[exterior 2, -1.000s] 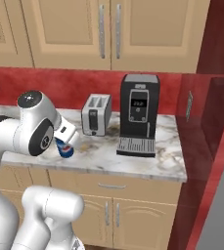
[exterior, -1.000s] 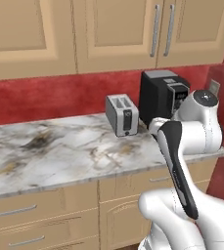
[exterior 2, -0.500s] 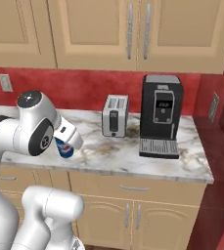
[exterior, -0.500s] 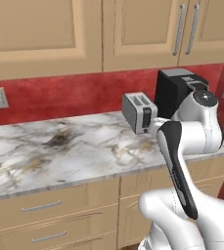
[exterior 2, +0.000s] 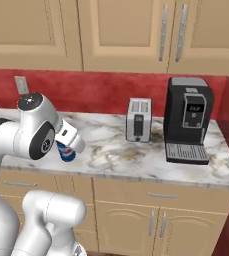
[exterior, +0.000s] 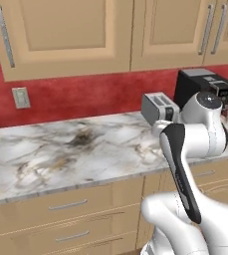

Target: Four empty soda cans are scattered around the kitchen. Gather all the cans and cluster them next to the stove for recycling.

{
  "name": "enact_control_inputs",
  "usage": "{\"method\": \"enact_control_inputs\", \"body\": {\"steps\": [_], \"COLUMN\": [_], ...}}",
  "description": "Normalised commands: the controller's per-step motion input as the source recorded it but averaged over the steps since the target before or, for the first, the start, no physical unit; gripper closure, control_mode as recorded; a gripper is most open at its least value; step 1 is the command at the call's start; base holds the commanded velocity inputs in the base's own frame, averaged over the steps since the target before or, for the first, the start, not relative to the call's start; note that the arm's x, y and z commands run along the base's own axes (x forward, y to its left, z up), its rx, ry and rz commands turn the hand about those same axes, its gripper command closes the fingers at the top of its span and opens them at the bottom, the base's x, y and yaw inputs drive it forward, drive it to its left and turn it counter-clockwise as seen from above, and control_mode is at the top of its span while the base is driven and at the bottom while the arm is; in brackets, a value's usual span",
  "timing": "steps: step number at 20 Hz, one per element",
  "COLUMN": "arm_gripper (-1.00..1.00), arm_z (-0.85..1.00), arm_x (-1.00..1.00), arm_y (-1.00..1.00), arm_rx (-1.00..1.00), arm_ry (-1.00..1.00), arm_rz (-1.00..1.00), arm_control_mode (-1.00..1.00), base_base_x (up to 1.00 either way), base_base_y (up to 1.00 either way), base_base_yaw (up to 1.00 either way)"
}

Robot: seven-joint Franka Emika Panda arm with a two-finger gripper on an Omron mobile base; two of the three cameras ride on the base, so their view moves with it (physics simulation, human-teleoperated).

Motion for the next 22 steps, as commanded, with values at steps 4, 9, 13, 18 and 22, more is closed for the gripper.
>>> {"method": "enact_control_inputs", "body": {"steps": [4,9,13,18,22], "arm_gripper": [1.0,1.0,1.0,1.0,1.0], "arm_z": [0.0,0.0,0.0,0.0,0.0], "arm_x": [0.0,0.0,0.0,0.0,0.0], "arm_y": [0.0,0.0,0.0,0.0,0.0], "arm_rx": [0.0,0.0,0.0,0.0,0.0], "arm_ry": [0.0,0.0,0.0,0.0,0.0], "arm_rz": [0.0,0.0,0.0,0.0,0.0], "arm_control_mode": [1.0,1.0,1.0,1.0,1.0], "base_base_x": [0.0,0.0,0.0,0.0,0.0], "base_base_y": [0.57,0.54,0.54,0.53,0.51], "base_base_yaw": [0.0,0.0,0.0,0.0,0.0]}}
